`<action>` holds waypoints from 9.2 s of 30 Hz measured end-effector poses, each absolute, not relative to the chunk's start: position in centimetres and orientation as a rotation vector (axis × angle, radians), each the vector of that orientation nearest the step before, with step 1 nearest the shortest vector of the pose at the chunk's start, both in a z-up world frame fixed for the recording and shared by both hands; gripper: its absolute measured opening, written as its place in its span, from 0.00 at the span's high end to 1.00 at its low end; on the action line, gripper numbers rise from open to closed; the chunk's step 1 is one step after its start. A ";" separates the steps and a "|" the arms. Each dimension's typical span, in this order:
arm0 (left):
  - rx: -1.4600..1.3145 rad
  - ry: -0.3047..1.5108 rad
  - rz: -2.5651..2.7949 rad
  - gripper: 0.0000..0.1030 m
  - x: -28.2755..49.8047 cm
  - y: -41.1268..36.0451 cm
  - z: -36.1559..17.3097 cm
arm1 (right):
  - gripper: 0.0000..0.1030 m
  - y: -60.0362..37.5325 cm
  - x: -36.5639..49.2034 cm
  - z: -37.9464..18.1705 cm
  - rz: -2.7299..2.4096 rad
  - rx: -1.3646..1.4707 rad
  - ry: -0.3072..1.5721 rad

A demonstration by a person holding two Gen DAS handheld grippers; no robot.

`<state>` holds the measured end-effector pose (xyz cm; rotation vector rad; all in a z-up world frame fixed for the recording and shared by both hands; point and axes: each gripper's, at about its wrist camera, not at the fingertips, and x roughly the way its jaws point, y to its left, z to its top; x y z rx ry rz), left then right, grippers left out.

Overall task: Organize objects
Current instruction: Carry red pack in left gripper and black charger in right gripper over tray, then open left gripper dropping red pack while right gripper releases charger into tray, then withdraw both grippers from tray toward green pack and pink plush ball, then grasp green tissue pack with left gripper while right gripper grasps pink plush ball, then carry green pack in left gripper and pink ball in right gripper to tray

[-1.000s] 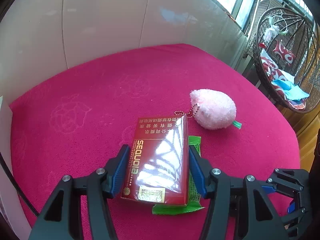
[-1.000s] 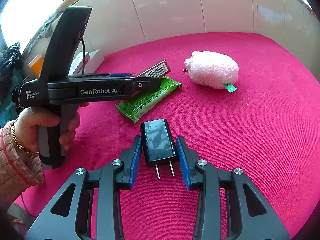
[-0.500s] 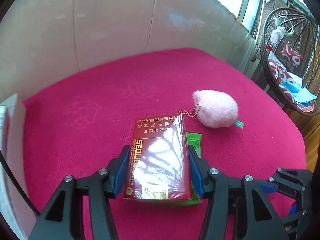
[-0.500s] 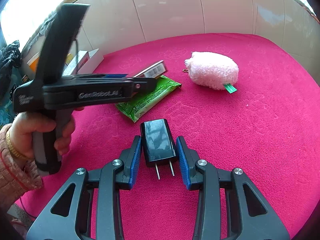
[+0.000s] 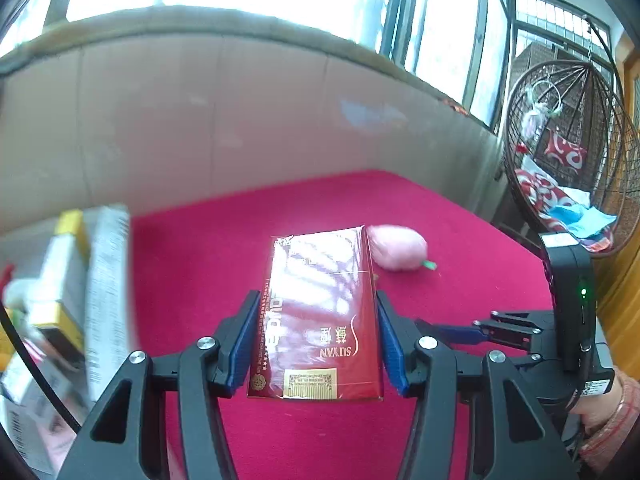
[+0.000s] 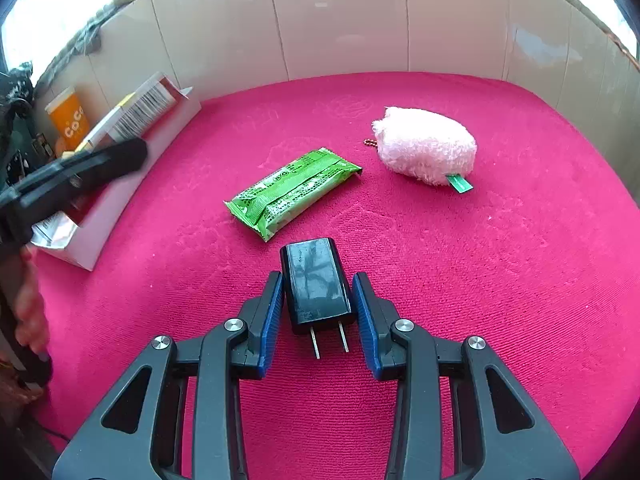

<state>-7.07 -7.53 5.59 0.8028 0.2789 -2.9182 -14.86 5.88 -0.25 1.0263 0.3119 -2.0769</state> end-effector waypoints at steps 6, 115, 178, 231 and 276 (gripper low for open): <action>0.686 0.268 -2.909 0.47 -5.0 -8.7 6.4 | 0.67 5.7 -14.0 0.0 -2.134 1.013 0.372; 0.505 0.810 -2.335 0.45 5.6 -32.1 4.1 | 0.66 -25.5 -6.0 8.1 -1.921 0.882 0.366; 0.686 0.374 -2.906 0.00 -3.1 -13.3 7.9 | 0.19 7.7 -17.5 5.3 -2.548 0.983 -0.011; 1.087 -0.007 -2.784 0.65 -17.8 -2.1 1.2 | 0.35 10.4 -25.6 0.7 -2.420 1.128 -0.235; 0.431 0.145 -2.697 0.65 0.3 -14.3 8.9 | 0.35 5.9 -15.3 7.6 -2.566 0.697 0.055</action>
